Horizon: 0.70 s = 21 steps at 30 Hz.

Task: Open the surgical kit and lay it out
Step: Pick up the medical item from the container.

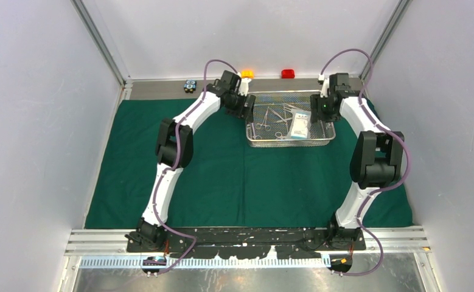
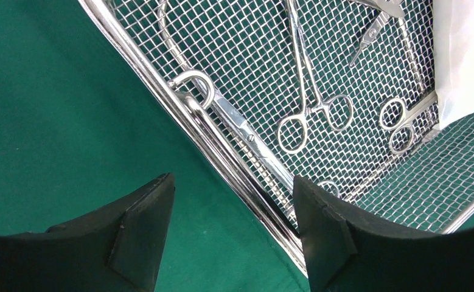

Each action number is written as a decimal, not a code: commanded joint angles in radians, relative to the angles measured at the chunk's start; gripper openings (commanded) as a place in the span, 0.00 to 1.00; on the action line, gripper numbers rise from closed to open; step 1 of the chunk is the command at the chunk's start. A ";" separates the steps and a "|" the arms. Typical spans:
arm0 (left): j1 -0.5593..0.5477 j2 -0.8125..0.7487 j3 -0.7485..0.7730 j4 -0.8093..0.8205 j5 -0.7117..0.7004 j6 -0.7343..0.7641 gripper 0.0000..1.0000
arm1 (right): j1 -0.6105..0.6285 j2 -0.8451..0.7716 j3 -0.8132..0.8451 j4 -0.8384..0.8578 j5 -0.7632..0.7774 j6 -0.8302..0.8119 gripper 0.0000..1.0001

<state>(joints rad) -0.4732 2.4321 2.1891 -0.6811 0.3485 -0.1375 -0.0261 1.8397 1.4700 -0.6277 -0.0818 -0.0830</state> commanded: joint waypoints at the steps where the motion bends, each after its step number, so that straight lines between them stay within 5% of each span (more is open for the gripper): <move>1: 0.004 -0.041 0.054 -0.045 -0.056 0.048 0.73 | 0.064 0.007 0.055 0.006 -0.012 0.039 0.63; 9: 0.013 -0.088 -0.025 -0.012 -0.004 0.043 0.72 | 0.109 0.066 0.050 0.011 0.012 0.067 0.64; 16: -0.013 -0.076 -0.100 -0.011 0.056 0.041 0.56 | 0.114 0.108 0.027 -0.018 -0.043 0.075 0.64; 21: -0.042 -0.118 -0.182 0.004 0.079 0.058 0.50 | 0.115 0.082 -0.011 -0.020 -0.079 0.067 0.52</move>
<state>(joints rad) -0.4942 2.3798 2.0762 -0.6357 0.4034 -0.1207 0.0887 1.9533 1.4837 -0.6430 -0.1238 -0.0216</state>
